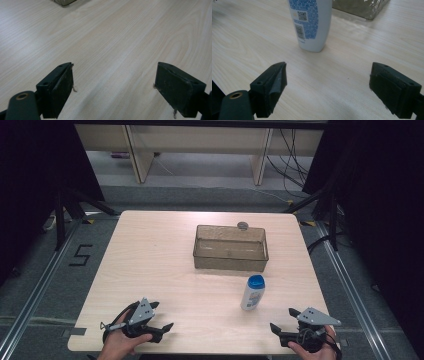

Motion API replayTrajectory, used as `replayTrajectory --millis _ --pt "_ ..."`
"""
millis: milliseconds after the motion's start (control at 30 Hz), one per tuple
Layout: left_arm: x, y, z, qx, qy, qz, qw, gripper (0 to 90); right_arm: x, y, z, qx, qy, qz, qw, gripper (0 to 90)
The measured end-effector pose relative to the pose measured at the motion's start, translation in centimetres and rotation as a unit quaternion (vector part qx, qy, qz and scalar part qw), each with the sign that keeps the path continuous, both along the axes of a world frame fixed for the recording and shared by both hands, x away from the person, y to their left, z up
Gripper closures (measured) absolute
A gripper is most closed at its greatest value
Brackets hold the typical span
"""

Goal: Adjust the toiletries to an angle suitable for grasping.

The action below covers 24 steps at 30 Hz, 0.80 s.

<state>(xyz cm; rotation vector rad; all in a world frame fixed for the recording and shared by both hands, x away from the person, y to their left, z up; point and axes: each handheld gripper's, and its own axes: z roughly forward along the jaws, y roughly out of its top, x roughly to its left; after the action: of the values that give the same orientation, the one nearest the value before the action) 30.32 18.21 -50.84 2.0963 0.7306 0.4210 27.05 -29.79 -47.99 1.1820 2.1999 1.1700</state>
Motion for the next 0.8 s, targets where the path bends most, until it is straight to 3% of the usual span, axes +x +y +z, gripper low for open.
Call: replayTrajectory --millis 133,167,233,267,300,367,400,467,500,533,667,767,800 --pt "0.0 0.0 0.0 0.000 -0.001 -0.001 1.0000 15.0 0.0 0.1 0.0 0.001 -0.005 0.005 1.0000 15.7" --pt "0.1 0.2 0.1 0.019 -0.003 -0.007 0.9998 15.0 0.0 0.1 0.1 0.004 -0.004 0.008 1.0000 15.7" --pt "0.1 0.1 0.1 0.015 -0.003 -0.005 0.9999 15.0 -0.2 0.4 0.1 0.017 0.007 0.006 0.9998 15.7" --pt "0.1 0.1 0.0 0.008 -0.003 -0.003 1.0000 15.0 0.0 0.3 0.1 0.011 -0.009 0.016 0.9998 15.7" --pt "0.2 0.2 0.1 0.018 -0.002 -0.009 0.9998 15.0 0.0 0.3 0.1 0.011 -0.010 0.019 0.9997 15.7" --pt "0.2 0.2 0.1 0.018 -0.001 -0.009 0.9998 15.0 -0.1 0.6 0.1 0.023 0.002 0.015 0.9996 15.6" --pt "0.1 0.1 0.0 0.008 -0.001 -0.006 0.9999 15.0 -0.1 0.6 0.1 0.025 0.002 0.019 0.9995 15.6" --pt "0.2 0.2 0.1 0.018 -0.002 -0.009 0.9998 15.0 0.2 0.5 0.1 0.019 -0.012 0.028 0.9994 15.6" --pt "0.2 0.2 0.1 0.018 0.001 -0.011 0.9998 15.0 0.0 0.8 0.2 0.028 -0.004 0.028 0.9992 15.7" --pt "0.2 0.2 0.1 0.018 0.001 -0.011 0.9998 15.0 0.3 0.6 0.2 0.017 -0.020 0.036 0.9990 15.6" --pt "0.1 0.1 0.0 0.011 0.004 -0.009 0.9999 15.0 0.4 0.9 0.3 0.031 -0.014 0.042 0.9986 15.6" --pt "0.1 0.1 0.0 0.010 0.001 -0.006 0.9999 15.0 0.6 1.0 0.4 0.031 -0.025 0.047 0.9981 15.7" --pt "0.1 0.1 0.0 0.010 0.001 -0.007 0.9999 15.0 0.5 1.1 0.4 0.039 -0.017 0.043 0.9982 15.7"
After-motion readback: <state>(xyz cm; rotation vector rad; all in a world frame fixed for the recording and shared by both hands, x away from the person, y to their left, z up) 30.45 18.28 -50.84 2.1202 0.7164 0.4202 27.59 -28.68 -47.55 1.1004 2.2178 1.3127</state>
